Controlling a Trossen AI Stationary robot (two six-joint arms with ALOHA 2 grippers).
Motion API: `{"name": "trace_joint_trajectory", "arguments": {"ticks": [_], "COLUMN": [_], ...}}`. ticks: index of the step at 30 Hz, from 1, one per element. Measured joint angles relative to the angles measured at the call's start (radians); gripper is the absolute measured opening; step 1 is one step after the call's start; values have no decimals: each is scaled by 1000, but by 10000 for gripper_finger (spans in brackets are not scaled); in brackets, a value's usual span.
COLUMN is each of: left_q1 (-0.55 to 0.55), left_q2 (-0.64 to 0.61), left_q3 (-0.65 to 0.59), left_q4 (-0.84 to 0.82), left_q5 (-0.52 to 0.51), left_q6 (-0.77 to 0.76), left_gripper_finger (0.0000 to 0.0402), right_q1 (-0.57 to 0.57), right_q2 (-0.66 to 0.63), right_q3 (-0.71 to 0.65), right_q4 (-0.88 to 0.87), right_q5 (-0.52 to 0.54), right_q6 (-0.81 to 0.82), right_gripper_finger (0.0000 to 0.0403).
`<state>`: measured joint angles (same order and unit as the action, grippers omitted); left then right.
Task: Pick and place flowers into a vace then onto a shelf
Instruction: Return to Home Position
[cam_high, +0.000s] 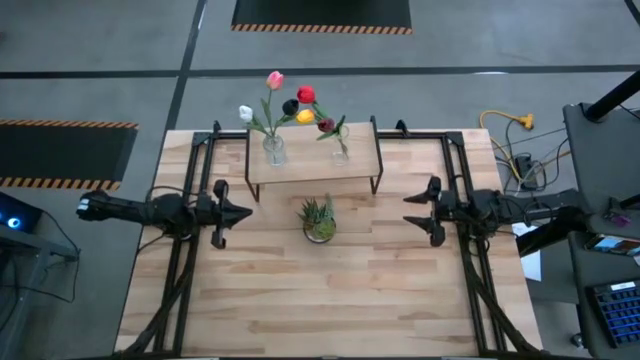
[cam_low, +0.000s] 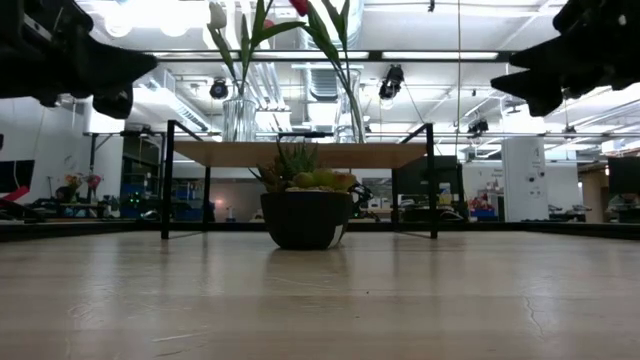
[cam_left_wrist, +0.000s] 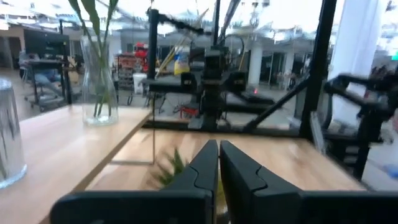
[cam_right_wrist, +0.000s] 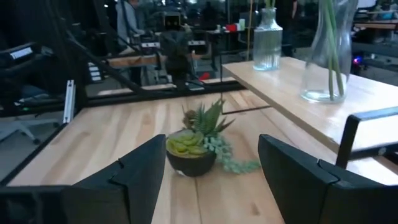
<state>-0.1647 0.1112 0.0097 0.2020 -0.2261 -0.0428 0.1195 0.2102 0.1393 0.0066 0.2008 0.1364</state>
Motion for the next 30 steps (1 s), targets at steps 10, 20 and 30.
{"name": "trace_joint_trajectory", "arguments": {"ticks": [10,20,30], "left_q1": [37,37,37], "left_q2": [-10,-10,-7], "left_q3": [0,0,1], "left_q4": [-20,-11,-11], "left_q5": [37,42,42], "left_q6": [-48,-46,-47], "left_gripper_finger": [0,0,0], "right_q1": [1,1,1], "right_q2": [-210,-203,-210], "right_q3": [-51,-88,-91], "right_q4": [-130,-75,-78], "right_q5": [30,27,-3], "right_q6": [-5,-5,-18], "right_gripper_finger": [246,183,27]}}
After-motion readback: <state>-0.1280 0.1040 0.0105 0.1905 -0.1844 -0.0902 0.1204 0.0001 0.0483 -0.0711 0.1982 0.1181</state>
